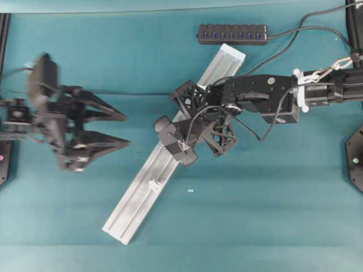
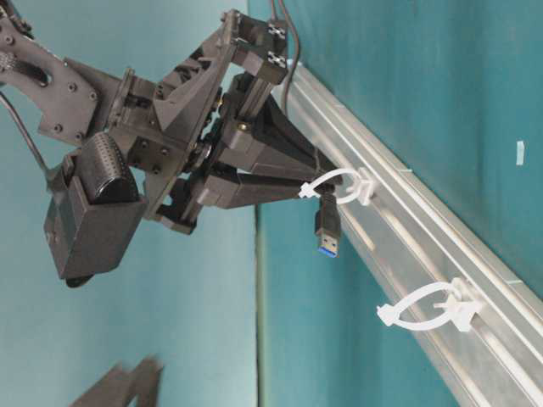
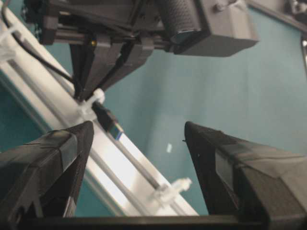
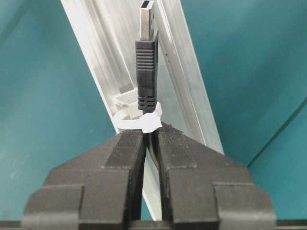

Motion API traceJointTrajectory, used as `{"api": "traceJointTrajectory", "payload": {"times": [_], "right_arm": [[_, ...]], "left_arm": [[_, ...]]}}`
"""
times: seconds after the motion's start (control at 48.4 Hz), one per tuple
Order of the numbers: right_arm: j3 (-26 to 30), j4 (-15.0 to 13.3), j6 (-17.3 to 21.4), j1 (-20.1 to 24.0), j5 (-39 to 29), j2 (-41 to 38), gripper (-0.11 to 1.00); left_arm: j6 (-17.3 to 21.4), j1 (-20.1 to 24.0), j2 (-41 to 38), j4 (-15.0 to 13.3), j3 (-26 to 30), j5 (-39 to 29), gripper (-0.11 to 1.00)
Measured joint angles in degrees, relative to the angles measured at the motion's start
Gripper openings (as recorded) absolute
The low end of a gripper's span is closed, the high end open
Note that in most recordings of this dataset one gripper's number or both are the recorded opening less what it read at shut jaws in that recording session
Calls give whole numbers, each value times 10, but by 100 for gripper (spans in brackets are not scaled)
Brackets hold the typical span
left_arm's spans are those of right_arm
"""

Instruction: Pass the USB cable through three rings with both arms.

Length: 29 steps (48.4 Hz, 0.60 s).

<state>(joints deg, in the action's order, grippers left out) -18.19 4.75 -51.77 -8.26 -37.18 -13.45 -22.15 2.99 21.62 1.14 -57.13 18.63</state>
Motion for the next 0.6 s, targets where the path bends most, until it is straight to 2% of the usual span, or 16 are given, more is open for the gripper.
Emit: {"api": "traceJointTrajectory", "payload": {"times": [0.372, 0.599], "right_arm": [[-1, 3, 1, -3, -1, 1, 10], [-1, 3, 3, -4, -1, 1, 10]], "left_arm": [[3, 23, -167, 0, 63, 29, 84], [-1, 23, -225, 0, 74, 44, 85]]}}
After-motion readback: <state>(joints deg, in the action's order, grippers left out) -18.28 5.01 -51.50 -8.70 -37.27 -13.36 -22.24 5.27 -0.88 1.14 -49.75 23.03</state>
